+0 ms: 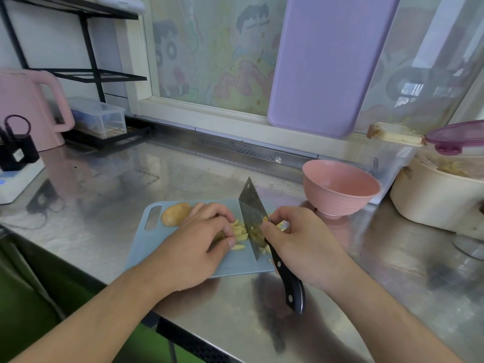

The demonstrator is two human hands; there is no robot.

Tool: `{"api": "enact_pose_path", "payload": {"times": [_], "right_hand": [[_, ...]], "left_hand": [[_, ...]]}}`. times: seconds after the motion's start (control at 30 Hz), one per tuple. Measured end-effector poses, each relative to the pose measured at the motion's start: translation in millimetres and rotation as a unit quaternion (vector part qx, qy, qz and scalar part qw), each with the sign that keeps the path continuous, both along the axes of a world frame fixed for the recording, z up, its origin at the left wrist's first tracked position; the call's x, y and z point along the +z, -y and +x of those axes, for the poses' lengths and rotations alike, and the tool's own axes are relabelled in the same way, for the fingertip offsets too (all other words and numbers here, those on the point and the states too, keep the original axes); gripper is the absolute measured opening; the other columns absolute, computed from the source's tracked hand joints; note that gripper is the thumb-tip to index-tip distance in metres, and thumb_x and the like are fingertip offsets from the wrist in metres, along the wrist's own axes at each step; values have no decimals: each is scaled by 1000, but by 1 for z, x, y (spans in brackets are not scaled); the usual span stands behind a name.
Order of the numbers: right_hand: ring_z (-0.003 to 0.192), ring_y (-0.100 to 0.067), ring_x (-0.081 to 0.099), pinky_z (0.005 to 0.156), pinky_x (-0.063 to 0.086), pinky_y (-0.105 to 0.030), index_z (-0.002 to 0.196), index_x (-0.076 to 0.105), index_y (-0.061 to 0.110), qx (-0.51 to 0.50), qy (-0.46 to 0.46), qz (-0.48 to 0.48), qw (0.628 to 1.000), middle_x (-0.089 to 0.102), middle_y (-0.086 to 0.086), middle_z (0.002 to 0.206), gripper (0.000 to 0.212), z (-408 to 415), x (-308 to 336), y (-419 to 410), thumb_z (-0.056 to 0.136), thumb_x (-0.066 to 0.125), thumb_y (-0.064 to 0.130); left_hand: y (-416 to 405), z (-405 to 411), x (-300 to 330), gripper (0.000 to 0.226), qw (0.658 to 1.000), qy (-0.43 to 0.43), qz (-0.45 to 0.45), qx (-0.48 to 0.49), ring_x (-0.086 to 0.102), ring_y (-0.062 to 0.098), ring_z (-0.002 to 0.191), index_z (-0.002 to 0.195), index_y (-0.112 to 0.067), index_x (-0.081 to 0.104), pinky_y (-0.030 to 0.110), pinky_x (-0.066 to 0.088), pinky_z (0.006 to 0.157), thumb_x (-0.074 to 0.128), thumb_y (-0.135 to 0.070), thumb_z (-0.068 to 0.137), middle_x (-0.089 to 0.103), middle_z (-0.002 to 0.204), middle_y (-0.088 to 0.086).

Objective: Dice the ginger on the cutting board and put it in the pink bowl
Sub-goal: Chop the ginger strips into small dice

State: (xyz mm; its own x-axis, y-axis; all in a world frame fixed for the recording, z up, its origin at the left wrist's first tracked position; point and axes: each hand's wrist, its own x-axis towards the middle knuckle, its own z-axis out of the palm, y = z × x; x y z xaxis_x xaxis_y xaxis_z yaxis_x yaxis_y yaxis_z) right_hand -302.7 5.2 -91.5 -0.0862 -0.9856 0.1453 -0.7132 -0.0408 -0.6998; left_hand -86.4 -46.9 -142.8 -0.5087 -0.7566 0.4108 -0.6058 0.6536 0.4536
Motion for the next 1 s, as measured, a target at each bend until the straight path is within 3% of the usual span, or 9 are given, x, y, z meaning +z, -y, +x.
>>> {"api": "enact_pose_path", "payload": {"times": [0.23, 0.5, 0.67, 0.8, 0.9, 1.0], "right_hand": [[57, -20, 69, 55, 54, -34, 83, 68, 23, 0, -6, -4, 1000, 72, -3, 60, 22, 0, 1, -1, 98, 62, 38], [51, -16, 65, 50, 48, -28, 83, 67, 24, 1, -10, -8, 1000, 65, 2, 53, 22, -1, -2, 2, 98, 62, 40], [50, -12, 60, 56, 50, -32, 83, 67, 23, 7, -1, -10, 1000, 68, 0, 56, 22, -1, -3, 2, 97, 61, 39], [45, -6, 52, 50, 39, -25, 82, 68, 24, 6, -12, -11, 1000, 59, 9, 48, 22, -2, -2, 2, 97, 62, 39], [46, -6, 53, 50, 40, -25, 82, 68, 24, 8, -13, -12, 1000, 60, 9, 48, 22, -2, -2, 1, 97, 62, 39], [47, -7, 57, 53, 43, -26, 82, 69, 24, 11, -1, -11, 1000, 66, 7, 52, 22, -1, -2, 1, 97, 62, 39]], "left_hand": [[-4, 2, 0, 12, 1000, 7, 11, -4, 39, 3, 127, 90, -34, 65, 9, 23, 106, 76, -28, 92, 47, 122, -29], [0, 1, -2, 7, 1000, 14, -17, 6, 41, 1, 123, 91, -32, 67, 13, 27, 104, 70, -33, 97, 49, 119, -28], [2, -3, -1, 6, 999, -11, -36, 28, 43, 1, 121, 93, -31, 65, 10, 29, 102, 65, -32, 99, 51, 115, -27], [3, -9, -2, 11, 997, -2, -53, 53, 45, 2, 113, 90, -34, 61, 19, 39, 98, 71, -33, 95, 50, 110, -25], [1, -11, -3, 18, 996, -2, -47, 76, 47, 2, 108, 100, -33, 58, 25, 45, 92, 74, -35, 92, 49, 110, -24], [0, -8, -5, 33, 994, 5, -32, 101, 45, 2, 115, 118, -36, 57, 24, 44, 93, 71, -46, 91, 47, 118, -26]]}}
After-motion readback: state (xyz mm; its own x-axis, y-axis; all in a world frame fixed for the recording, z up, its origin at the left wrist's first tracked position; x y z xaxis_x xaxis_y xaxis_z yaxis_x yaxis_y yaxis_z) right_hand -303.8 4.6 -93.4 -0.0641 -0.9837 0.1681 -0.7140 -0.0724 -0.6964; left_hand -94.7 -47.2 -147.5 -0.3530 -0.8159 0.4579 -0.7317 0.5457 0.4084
